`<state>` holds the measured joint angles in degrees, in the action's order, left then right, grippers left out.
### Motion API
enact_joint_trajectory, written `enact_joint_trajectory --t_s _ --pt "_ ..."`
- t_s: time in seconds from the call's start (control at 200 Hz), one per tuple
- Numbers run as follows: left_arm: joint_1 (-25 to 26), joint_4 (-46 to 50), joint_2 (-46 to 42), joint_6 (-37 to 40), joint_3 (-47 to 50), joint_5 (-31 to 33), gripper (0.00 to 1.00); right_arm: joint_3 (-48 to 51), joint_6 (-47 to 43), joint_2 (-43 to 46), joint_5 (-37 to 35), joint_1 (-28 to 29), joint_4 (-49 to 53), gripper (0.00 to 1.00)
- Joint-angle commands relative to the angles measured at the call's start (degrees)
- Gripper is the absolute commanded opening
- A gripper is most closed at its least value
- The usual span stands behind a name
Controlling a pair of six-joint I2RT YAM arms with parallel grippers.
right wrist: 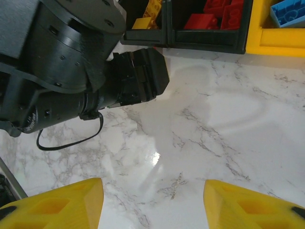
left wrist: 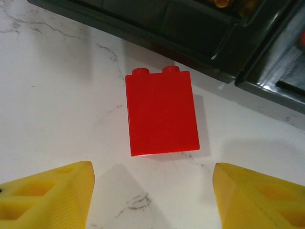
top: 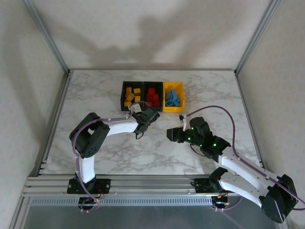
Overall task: Sort the legos into containers by color
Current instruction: Pick up the lego from the center of the table.
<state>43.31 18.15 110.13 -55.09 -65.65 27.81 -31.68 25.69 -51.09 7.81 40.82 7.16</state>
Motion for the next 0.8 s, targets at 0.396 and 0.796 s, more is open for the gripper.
enact_joint_trajectory --t_s 0.396,0.796 --pt "-0.9 -1.1 7.1 2.1 -4.9 3.1 0.49 0.1 -0.3 -0.6 -1.6 0.3 1.1 0.57" --pt "-0.2 -0.5 -1.0 3.6 0.3 4.6 0.36 -0.1 0.1 -3.5 -1.0 0.3 -0.7 0.57"
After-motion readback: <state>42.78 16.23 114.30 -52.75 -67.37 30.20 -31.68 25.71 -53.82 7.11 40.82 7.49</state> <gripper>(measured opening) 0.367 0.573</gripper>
